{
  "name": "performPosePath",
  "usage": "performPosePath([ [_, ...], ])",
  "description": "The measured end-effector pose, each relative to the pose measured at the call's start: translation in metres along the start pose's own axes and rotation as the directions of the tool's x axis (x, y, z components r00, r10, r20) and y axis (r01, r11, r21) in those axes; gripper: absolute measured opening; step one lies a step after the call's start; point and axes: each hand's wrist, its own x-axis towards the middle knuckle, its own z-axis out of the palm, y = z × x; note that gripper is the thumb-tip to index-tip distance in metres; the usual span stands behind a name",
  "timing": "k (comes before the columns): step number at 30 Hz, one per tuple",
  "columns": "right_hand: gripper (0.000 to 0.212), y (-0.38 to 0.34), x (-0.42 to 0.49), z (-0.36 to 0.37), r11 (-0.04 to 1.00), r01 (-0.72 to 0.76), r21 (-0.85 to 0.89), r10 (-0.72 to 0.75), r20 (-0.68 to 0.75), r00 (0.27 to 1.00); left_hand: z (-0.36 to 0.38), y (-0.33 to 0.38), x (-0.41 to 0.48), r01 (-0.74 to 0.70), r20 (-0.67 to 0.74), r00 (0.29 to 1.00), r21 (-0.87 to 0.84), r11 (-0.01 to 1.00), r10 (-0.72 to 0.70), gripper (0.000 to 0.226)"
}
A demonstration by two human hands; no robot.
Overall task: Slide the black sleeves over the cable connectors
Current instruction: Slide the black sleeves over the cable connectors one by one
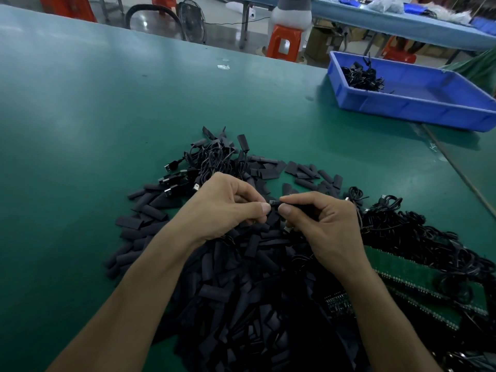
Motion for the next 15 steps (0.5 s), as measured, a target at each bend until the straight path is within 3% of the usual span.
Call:
performPosePath([
  [10, 0.020, -0.0019, 0.0000, 0.0028, 0.999, -0.021, 0.038, 0.020, 0.028, 0.999, 0.0005, 0.0023, -0.0021, -0.002, 0.017, 1.000, 0.023, 1.000, 0.002, 0.009],
  [12, 0.027, -0.0016, -0.0003, 0.0046, 0.999, -0.019, 0.039, 0.019, -0.008, 1.000, 0.0012, 0.0030, -0.0021, 0.012, 0.016, 1.000, 0.003, 1.000, -0.012, 0.007],
  [15, 0.034, -0.0014, -0.0006, 0.0088, 0.997, -0.050, 0.056, 0.059, -0.179, 0.982, 0.0033, 0.0044, -0.0025, 0.020, -0.008, 1.000, -0.012, 1.000, -0.020, 0.007],
])
